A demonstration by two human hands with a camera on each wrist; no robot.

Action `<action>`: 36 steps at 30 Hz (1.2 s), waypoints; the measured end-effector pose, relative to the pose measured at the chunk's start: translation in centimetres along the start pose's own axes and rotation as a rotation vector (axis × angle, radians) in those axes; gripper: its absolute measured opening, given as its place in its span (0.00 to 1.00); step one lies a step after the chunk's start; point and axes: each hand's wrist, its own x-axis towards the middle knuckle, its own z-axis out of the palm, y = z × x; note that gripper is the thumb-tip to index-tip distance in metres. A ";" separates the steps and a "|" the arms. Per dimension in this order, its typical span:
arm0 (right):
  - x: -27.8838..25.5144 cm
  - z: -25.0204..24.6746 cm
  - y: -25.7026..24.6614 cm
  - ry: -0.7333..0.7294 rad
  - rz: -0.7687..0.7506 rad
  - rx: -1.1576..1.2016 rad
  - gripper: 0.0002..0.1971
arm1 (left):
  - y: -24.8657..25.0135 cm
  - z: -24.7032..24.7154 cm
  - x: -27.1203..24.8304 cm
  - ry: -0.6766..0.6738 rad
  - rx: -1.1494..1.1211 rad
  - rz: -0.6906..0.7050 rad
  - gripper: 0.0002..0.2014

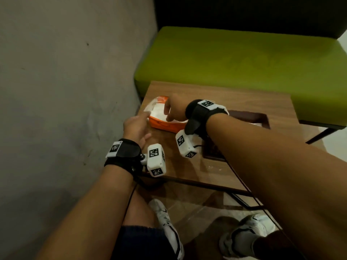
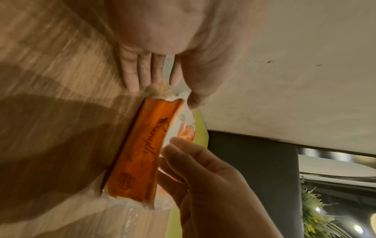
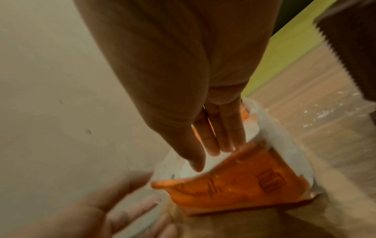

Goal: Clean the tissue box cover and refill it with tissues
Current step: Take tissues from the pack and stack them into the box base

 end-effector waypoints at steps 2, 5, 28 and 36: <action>1.1 0.8 -0.4 -0.049 0.008 -0.110 0.20 | -0.4 0.2 0.9 -0.019 0.020 -0.011 0.16; 2.1 1.9 -0.7 -0.092 -0.020 -0.242 0.27 | -0.6 0.3 1.5 -0.059 -0.012 -0.012 0.11; 3.4 1.6 -1.0 0.022 -0.018 -0.274 0.06 | 0.5 0.0 1.6 -0.057 0.014 -0.077 0.09; 3.3 0.6 0.0 0.067 0.022 -0.100 0.14 | 0.2 -0.2 2.0 -0.024 -0.001 -0.097 0.14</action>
